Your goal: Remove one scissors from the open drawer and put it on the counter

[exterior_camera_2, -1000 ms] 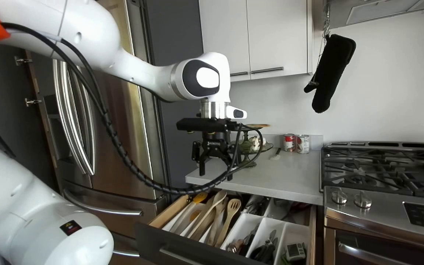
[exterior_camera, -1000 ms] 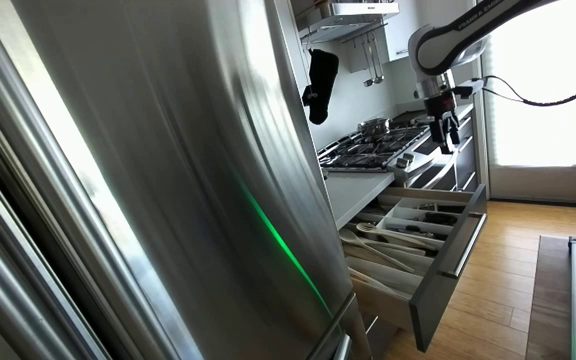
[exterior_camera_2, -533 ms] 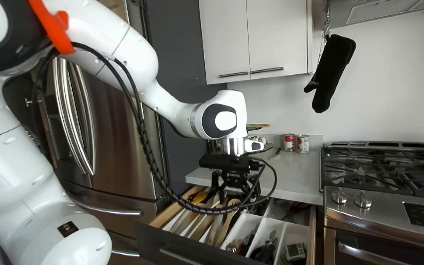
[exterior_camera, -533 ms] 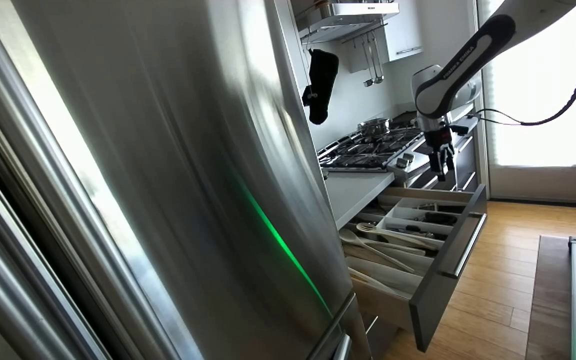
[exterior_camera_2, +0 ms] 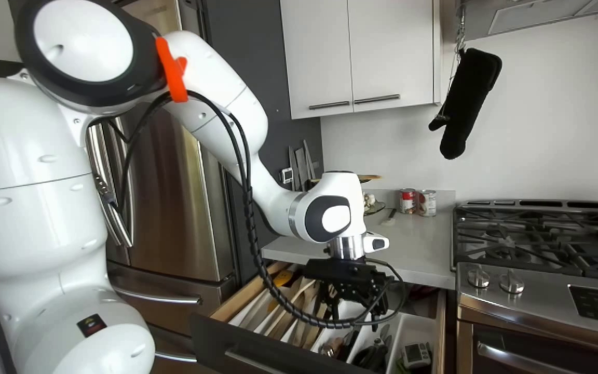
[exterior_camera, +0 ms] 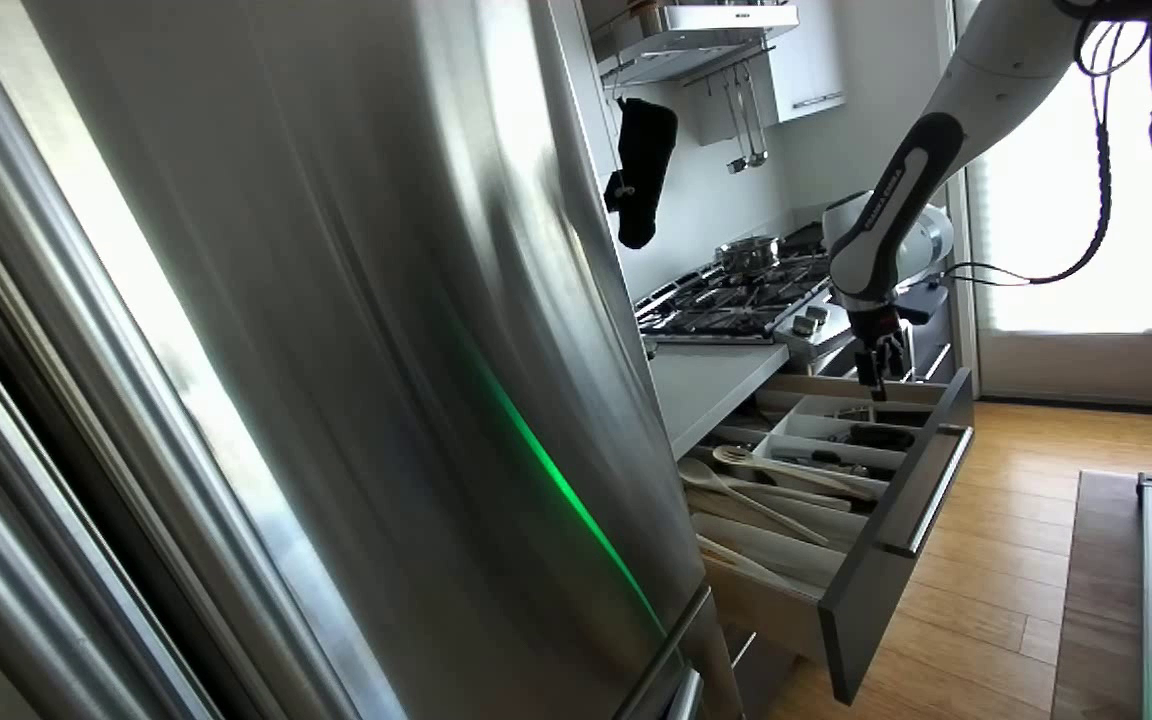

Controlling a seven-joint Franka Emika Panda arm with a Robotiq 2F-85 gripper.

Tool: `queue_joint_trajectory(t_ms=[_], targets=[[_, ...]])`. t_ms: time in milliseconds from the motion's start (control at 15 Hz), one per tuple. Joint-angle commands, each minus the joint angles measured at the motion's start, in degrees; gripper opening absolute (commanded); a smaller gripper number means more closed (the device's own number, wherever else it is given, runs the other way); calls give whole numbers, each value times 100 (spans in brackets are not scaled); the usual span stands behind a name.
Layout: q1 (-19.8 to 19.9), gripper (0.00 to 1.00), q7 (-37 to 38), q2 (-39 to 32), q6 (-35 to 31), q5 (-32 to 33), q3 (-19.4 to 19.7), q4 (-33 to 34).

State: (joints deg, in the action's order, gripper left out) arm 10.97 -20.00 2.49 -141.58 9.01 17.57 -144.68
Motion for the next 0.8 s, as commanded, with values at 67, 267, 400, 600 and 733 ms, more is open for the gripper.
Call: queue_joint_trajectory(t_ms=[67, 267, 400, 600, 733], targets=[[159, 100, 2, -248, -107, -56, -117, 48], [167, 100, 3, -328, -108, -72, -120, 103], [167, 100, 3, -328, -108, -75, -120, 115], [161, 100, 468, -665, -229, 357, -148, 251], [156, 100, 754, -851, -414, 550, -159, 312]])
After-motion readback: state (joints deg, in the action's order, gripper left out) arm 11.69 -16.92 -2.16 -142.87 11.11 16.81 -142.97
